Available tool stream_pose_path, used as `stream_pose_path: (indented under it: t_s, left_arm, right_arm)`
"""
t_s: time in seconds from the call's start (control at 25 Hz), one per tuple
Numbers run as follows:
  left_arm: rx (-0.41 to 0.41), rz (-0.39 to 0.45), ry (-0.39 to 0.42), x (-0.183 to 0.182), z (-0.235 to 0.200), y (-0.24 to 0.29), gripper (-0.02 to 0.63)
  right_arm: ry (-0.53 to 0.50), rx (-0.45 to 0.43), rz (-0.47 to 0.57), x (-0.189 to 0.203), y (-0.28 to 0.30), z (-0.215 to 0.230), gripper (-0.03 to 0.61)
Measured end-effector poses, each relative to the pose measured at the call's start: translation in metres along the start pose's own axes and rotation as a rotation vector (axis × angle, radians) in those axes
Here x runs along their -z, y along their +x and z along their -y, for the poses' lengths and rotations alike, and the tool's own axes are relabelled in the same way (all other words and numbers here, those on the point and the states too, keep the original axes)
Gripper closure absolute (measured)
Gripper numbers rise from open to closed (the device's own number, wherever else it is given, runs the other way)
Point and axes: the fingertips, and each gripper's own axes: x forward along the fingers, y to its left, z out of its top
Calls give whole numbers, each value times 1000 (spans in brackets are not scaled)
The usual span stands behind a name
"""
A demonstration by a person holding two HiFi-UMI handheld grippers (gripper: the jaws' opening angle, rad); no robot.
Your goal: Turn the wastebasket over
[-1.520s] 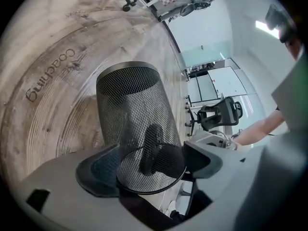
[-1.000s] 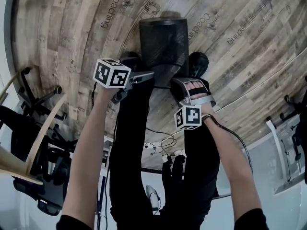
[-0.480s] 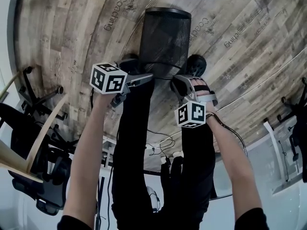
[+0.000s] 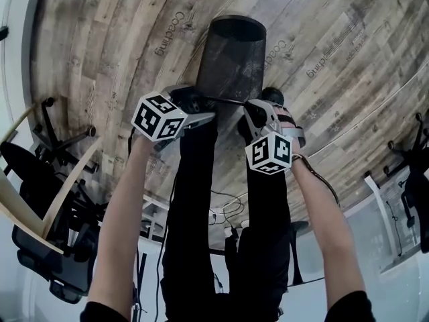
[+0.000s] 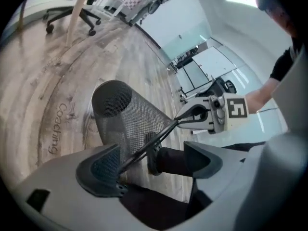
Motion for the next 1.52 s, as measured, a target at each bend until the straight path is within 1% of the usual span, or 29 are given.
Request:
stream_pose_path:
  t_s: [0.12, 0.24, 0.28, 0.32, 0.36, 0.44, 0.52, 0.6, 0.68, 0.8, 0.92, 1.04, 1.16, 1.24, 1.36, 1.52]
  left_arm:
    - [-89, -39, 129, -8, -8, -1, 176]
    - [-158, -57, 228, -19, -16, -1, 180]
    - [-185, -57, 258, -23, -19, -2, 212]
    - [-216, -53, 287, -28, -22, -3, 360]
    - [-246, -46, 313, -33, -25, -5, 470]
    - [-283, -36, 340, -41, -30, -6, 469]
    - [-293, -39, 353, -48, -32, -5, 471]
    - [-310, -48, 385, -54, -33, -4, 491]
    - [-329, -39, 408, -61, -34, -5, 499]
    - [-357, -15, 418, -73, -35, -8, 508]
    - [-380, -23, 441, -83, -36, -11, 525]
    - [-353, -37, 446, -93, -33, -10, 534]
    - [-302, -63, 449, -97, -23, -8, 553]
    - [-255, -62, 412, -98, -18, -3, 561]
    - [-205, -39, 328, -100, -15, 4, 563]
    - [-194, -48, 302, -98, -16, 14, 562]
  right_arm:
    - [45, -5, 1, -8, -3, 13, 523]
    - [100, -18, 4, -14, -5, 24, 523]
    - [116, -17, 7, -15, -6, 28, 523]
    - [129, -16, 10, -17, -7, 32, 523]
    - [137, -13, 14, -18, -8, 36, 523]
    - [146, -9, 19, -20, -9, 44, 523]
    - [154, -11, 22, -21, -11, 50, 523]
    - [176, -16, 26, -21, -12, 56, 523]
    - [208, -20, 31, -21, -13, 62, 523]
    - [265, -29, 40, -23, -14, 70, 523]
    - [329, -37, 56, -26, -17, 78, 523]
    - [394, -34, 75, -28, -22, 93, 523]
    - [433, -24, 69, -21, -25, 105, 523]
    - [444, -16, 53, -15, -24, 112, 522]
    - [450, -16, 24, -3, -18, 116, 522]
    - [432, -22, 1, 9, -11, 115, 522]
